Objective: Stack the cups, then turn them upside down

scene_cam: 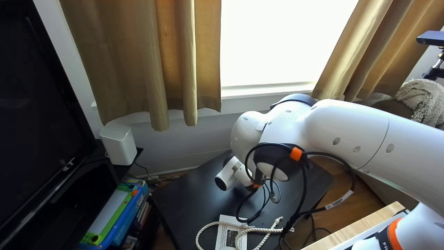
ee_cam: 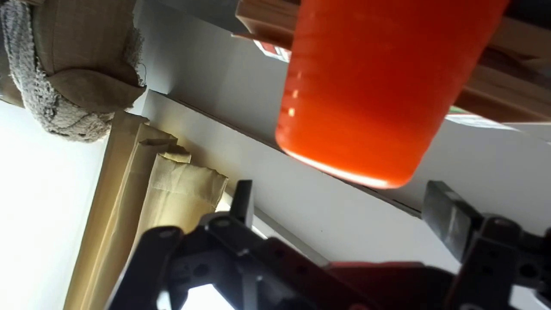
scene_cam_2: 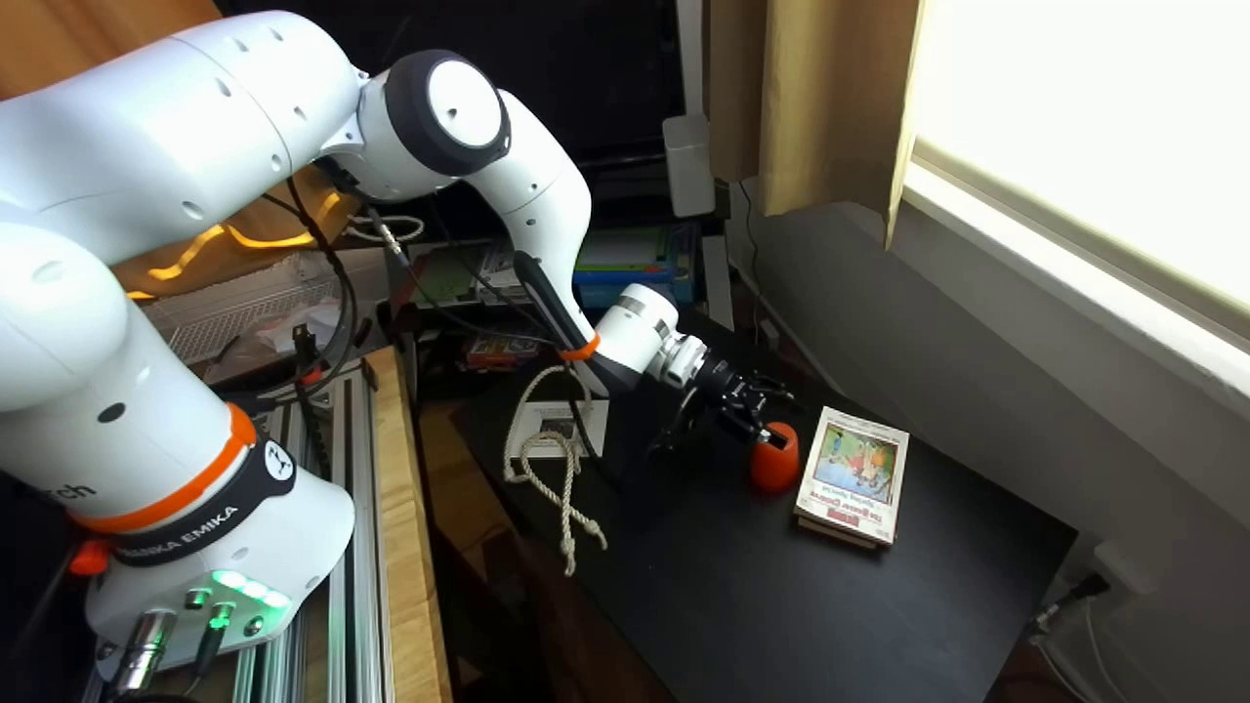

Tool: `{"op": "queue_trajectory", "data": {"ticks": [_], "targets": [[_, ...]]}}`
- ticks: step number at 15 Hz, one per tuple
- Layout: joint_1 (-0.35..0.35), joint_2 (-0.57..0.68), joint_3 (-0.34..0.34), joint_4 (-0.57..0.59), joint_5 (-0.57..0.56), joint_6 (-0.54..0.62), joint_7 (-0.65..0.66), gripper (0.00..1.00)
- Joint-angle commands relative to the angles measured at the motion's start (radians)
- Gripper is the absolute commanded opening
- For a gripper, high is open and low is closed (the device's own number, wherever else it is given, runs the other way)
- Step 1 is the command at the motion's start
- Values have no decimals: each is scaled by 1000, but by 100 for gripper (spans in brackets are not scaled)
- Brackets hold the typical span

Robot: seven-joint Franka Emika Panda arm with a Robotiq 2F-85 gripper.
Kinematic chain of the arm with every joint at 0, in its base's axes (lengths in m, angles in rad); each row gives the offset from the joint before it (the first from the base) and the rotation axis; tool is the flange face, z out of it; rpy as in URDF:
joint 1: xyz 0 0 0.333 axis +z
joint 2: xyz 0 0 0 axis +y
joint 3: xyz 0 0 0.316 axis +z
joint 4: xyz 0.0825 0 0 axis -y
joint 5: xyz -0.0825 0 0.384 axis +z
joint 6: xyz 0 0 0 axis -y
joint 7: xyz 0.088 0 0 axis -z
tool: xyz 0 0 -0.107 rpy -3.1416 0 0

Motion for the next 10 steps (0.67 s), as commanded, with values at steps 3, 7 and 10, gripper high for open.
{"op": "queue_trajectory", "data": {"ticks": [3,7,10], "targets": [[-174,-126,148,-40,-158,49,14,99],[-283,-286,233,-147,-220,47,3,100],[-386,-412,306,-245,-239,123,-49,100]]}}
